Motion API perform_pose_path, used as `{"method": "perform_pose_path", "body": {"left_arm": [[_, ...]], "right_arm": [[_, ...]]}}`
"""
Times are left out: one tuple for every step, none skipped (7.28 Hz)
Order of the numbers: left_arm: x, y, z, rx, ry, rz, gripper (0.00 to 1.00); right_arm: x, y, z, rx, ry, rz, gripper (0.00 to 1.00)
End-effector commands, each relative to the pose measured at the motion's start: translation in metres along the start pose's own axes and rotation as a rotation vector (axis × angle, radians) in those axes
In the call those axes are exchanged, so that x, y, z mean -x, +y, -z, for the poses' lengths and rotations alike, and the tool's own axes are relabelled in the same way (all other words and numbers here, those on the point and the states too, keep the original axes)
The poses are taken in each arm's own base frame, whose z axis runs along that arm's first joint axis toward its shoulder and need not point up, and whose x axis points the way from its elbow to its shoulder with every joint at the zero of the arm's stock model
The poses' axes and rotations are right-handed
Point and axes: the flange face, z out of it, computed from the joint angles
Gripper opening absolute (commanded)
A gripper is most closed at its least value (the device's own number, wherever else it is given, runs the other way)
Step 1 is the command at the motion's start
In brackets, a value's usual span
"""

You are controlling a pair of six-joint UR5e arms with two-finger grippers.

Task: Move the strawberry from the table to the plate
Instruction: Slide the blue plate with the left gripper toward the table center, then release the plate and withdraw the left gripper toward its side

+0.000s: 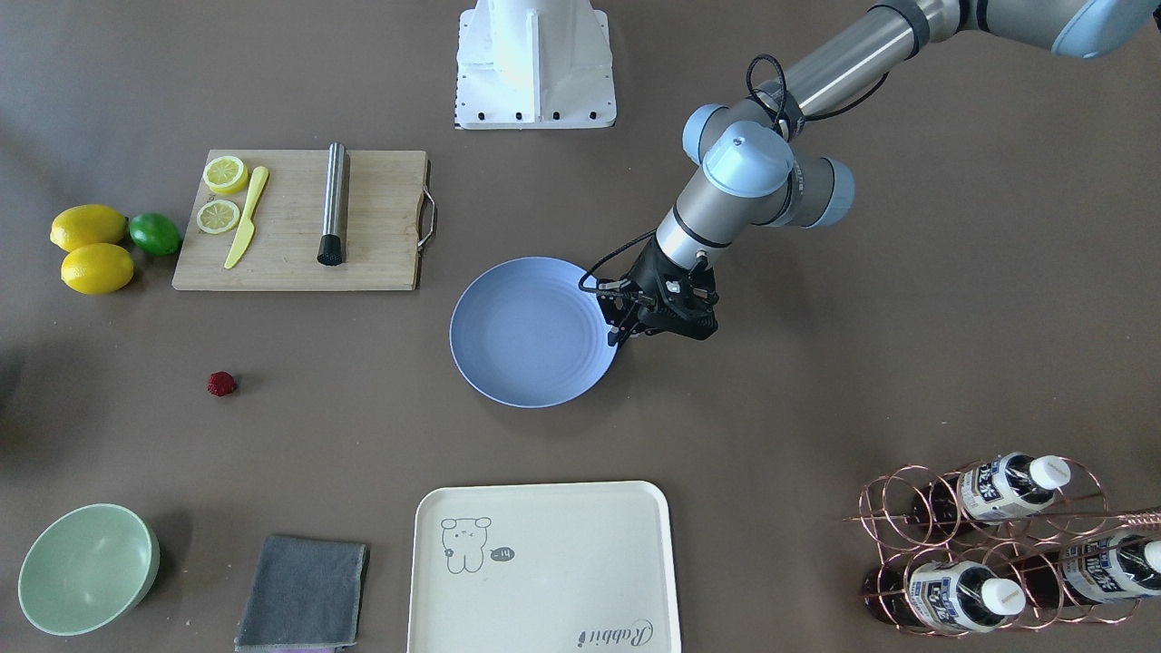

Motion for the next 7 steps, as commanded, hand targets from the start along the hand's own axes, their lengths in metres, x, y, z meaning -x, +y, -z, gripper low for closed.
{"method": "perform_pose_path", "body": {"left_arm": [[0.000,0.000,0.001,-0.002,0.001,-0.006,0.97],[0.013,-0.018,0.018,-0.034,-0.009,0.004,0.98],[0.049,-0.031,0.043,-0.043,-0.026,0.016,0.98],[0.096,-0.048,0.080,-0.019,-0.027,-0.006,0.98],[0.143,-0.058,0.120,-0.011,-0.033,-0.017,0.98],[0.183,-0.067,0.154,-0.010,-0.042,-0.042,0.98],[0.227,-0.071,0.190,0.000,-0.047,-0.078,0.98]], "right_arm": [[0.000,0.000,-0.002,0.003,0.002,0.000,0.99],[0.004,-0.003,-0.004,0.002,-0.002,0.008,1.00],[0.010,-0.005,-0.008,0.006,-0.002,0.011,0.99],[0.027,-0.013,-0.013,0.008,-0.011,-0.024,0.99],[0.056,-0.025,-0.024,0.000,-0.017,-0.071,0.99],[0.089,-0.034,-0.041,0.001,-0.018,-0.064,1.00],[0.115,-0.049,-0.052,0.012,-0.016,-0.090,1.00]]}}
